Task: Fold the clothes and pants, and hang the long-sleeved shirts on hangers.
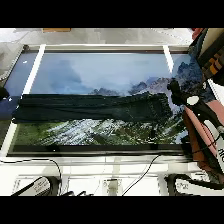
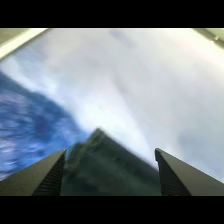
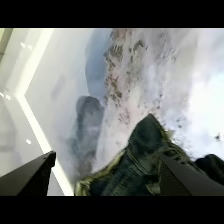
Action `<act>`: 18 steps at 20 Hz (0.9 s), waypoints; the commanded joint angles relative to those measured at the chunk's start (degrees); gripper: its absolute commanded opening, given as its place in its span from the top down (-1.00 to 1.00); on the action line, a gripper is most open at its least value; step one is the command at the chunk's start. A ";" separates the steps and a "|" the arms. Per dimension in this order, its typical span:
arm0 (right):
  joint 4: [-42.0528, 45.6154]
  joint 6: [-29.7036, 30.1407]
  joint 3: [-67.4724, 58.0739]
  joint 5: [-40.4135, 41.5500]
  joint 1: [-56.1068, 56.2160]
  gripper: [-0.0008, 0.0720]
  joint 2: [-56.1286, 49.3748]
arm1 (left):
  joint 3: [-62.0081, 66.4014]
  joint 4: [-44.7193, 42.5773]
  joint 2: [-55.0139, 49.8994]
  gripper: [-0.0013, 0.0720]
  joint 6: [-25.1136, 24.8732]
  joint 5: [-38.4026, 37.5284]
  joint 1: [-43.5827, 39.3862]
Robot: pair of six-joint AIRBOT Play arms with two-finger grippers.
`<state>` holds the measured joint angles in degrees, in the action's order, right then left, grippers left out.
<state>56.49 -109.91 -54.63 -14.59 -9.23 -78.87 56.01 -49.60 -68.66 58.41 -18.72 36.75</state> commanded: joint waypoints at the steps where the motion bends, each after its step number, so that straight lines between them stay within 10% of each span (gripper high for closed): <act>1: 3.69 0.09 -0.48 -6.56 -1.49 -0.92 1.46 | -0.33 -7.82 3.96 -0.63 6.97 -21.53 10.10; 4: 4.74 2.05 -0.48 -9.62 -1.49 -0.92 1.46 | -5.03 -4.33 3.96 -0.83 13.73 -31.17 20.22; 11: 4.72 3.28 -0.48 -13.29 -1.44 -0.92 1.49 | -12.59 12.74 -4.17 -0.98 13.40 -23.12 18.69; 18: 3.08 10.69 -3.65 -22.14 -0.90 -0.92 1.51 | -11.13 35.19 -16.83 -0.96 -5.38 -10.82 10.95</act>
<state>60.10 -104.97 -56.34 -31.29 -10.52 -77.41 44.07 -24.77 -81.06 61.69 -34.24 50.24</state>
